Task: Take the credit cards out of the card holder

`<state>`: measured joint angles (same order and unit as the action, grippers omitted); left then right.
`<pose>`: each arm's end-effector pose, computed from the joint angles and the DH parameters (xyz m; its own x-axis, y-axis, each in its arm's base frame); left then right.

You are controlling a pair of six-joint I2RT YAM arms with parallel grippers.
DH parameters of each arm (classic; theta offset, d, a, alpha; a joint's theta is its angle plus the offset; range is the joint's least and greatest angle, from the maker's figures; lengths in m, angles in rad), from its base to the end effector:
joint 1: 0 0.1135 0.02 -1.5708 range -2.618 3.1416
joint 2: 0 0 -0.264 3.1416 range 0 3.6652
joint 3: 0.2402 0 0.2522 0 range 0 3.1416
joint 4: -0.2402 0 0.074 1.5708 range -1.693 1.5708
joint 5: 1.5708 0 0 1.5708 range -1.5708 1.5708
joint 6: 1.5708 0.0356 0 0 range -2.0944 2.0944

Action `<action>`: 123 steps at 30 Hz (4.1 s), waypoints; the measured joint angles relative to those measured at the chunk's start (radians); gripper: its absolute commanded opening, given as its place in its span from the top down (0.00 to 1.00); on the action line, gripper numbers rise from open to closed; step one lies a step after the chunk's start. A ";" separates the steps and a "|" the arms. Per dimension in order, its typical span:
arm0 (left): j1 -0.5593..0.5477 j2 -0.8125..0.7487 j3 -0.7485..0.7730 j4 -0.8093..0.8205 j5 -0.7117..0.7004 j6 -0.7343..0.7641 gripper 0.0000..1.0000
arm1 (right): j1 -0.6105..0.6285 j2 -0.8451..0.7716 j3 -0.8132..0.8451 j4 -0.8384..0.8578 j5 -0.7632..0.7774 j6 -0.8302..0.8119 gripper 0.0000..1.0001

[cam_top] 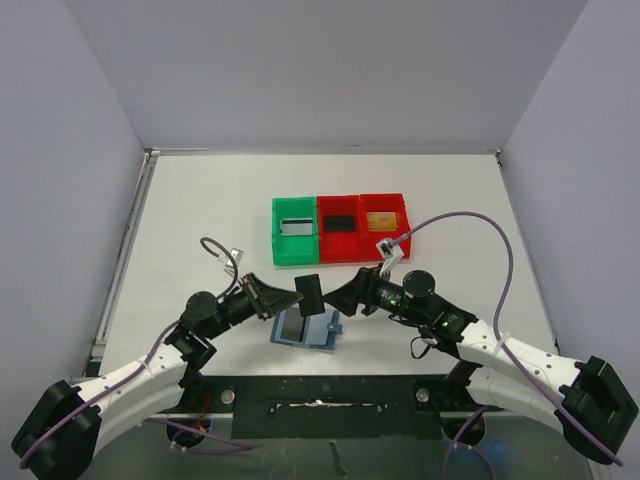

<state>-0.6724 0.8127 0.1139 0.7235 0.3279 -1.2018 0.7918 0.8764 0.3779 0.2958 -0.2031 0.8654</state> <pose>0.1277 -0.1163 0.1962 -0.7779 -0.5093 -0.3680 0.3216 0.1805 -0.9295 0.1365 0.1485 0.2300 -0.7280 0.3240 -0.6041 -0.4342 0.4641 0.7721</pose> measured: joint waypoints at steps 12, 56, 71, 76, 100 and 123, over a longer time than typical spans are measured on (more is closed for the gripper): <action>-0.003 -0.014 -0.022 0.059 0.038 -0.024 1.00 | -0.013 0.148 0.009 0.185 -0.226 0.062 0.56; -0.008 -0.262 0.020 -0.365 -0.084 0.072 0.28 | -0.126 0.002 0.240 -0.161 0.024 -0.423 1.00; -0.006 -0.256 0.122 -0.797 -0.249 0.202 0.27 | -0.132 0.326 0.410 -0.225 0.321 -1.436 1.00; -0.005 -0.249 0.123 -0.822 -0.249 0.212 0.26 | -0.164 0.434 0.514 -0.259 0.192 -1.498 1.00; 0.002 -0.256 0.216 -0.961 -0.243 0.247 0.26 | -0.190 0.912 0.808 -0.359 0.272 -1.571 1.00; 0.007 -0.238 0.264 -1.030 -0.246 0.244 0.26 | -0.202 1.104 0.954 -0.365 0.280 -1.734 0.89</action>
<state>-0.6655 0.5751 0.3782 -0.3069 0.0818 -0.9581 0.5896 1.9800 1.3323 -0.0689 0.0765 -0.8684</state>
